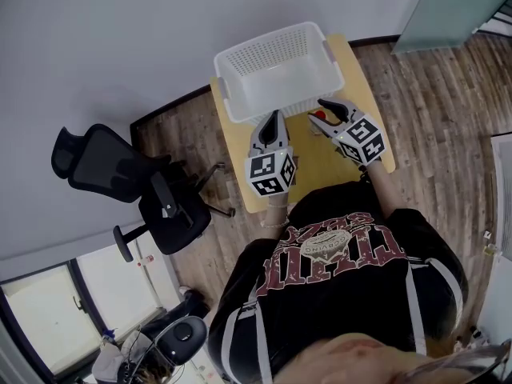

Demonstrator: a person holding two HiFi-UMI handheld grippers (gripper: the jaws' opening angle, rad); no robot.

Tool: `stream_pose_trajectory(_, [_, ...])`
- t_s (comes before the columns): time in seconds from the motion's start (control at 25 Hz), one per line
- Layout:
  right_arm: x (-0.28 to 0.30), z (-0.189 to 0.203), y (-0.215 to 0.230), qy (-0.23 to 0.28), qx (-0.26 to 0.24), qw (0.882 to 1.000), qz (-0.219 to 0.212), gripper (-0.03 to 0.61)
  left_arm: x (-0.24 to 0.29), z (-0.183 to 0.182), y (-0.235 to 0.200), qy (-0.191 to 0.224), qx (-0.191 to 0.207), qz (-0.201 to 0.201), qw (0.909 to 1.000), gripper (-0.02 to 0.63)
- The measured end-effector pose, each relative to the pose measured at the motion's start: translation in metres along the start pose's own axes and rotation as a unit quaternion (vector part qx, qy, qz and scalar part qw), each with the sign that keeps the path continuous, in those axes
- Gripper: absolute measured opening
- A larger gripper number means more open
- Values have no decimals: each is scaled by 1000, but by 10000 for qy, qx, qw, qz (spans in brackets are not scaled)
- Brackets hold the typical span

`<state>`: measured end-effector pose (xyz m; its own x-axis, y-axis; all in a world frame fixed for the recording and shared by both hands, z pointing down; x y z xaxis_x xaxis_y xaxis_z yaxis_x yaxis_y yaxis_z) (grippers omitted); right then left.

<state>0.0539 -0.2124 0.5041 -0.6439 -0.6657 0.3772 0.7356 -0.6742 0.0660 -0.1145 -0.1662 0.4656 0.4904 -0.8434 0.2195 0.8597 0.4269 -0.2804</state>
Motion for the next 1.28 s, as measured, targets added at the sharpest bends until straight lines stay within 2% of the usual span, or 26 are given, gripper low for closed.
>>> stream_pose_trajectory(0.4, [-10,-41,12,603,263,9974,306,169,2,-17,11,137,104,181,9997,48])
stream_pose_trajectory(0.68, [-14,-58,9,717,85,9969,322,166,3,-26,21,187,155,327,9992,48])
stream_pose_trajectory(1.12, [-24,-66,5,877,35,9954,376,63,1,-29,37,247,253,515,9980,48])
stream_pose_trajectory(1.28, [-23,-69,5,923,180,9950,344,44,1,-32,37,278,260,555,9977,48])
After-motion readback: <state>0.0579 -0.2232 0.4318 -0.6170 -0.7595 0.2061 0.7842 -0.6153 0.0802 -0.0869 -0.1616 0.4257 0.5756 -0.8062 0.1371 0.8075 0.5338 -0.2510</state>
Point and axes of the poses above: the fingertips, and each gripper's own axes: x forward along the fingers, y to its right, z out of its underside, the point moved 8 cm from there along -x, backward along the fingers, and after that the axes turned 14 degrees about z, right-handed, at the moved point
